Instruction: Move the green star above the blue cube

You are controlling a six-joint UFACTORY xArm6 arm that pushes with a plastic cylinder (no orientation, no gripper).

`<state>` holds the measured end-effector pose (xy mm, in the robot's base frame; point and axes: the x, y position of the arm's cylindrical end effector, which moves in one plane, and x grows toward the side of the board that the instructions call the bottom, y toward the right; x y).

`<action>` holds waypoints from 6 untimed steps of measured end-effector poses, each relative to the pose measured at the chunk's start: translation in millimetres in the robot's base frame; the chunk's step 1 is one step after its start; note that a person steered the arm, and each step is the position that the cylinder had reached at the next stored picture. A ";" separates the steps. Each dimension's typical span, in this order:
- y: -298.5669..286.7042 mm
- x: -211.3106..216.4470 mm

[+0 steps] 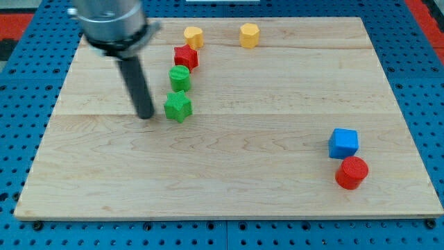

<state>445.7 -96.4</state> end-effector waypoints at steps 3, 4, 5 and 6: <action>67.0 -33.3; 103.7 -37.0; 87.6 -74.8; 146.9 -52.0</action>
<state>393.7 50.5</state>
